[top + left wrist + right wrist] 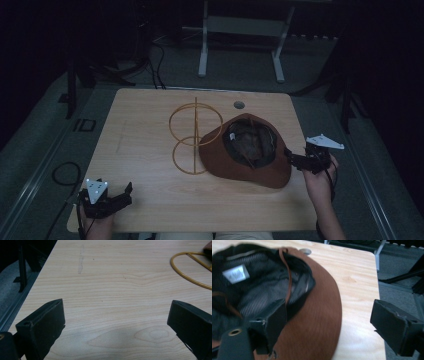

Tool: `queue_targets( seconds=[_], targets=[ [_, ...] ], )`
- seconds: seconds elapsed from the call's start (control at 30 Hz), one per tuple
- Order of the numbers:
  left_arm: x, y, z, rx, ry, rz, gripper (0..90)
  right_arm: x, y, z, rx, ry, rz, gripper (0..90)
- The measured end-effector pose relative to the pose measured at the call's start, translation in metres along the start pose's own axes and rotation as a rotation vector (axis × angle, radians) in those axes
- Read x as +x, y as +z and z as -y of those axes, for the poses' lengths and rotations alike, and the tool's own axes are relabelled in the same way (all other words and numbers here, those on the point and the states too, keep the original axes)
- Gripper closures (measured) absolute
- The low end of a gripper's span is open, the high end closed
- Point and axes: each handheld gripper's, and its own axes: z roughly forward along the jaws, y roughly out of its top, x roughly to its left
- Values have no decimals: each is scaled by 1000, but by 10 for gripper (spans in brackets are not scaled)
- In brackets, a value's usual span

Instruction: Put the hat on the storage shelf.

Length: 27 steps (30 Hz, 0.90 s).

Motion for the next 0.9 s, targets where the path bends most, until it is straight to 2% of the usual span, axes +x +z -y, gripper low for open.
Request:
queue_targets(
  seconds=[0.1, 0.17, 0.23, 0.33, 0.37, 0.43, 0.6, 0.67, 0.73, 0.9],
  targets=[
    [-2, 1, 0, 10, 12, 2, 20, -1, 10, -14, -9, 37, -46, 109],
    [-3, 2, 1, 17, 17, 4, 20, -1, 14, -18, -11, 52, -53, 109],
    [-4, 2, 1, 22, 26, 7, 20, 2, 27, -31, 8, 52, -49, 129],
    [-5, 2, 0, 19, 30, 12, 20, 6, 42, -37, 43, 11, -34, 150],
    [-5, 2, 0, 20, 32, 15, 20, 6, 48, -39, 55, 8, -28, 154],
    [-5, 3, 0, 21, 32, 19, 20, 5, 58, -39, 71, 38, -62, 189],
    [-5, 4, 1, 25, 42, 24, 20, 8, 83, -42, 121, 20, -61, 194],
    [-6, 4, 1, 24, 47, 29, 20, 10, 93, -41, 151, 9, -41, 223],
    [-6, 4, 1, 26, 53, 35, 20, 10, 102, -41, 174, 13, -51, 228],
    [-8, 5, 1, 34, 49, 49, 20, 14, 121, -42, 215, 2, -43, 251]
  ],
)
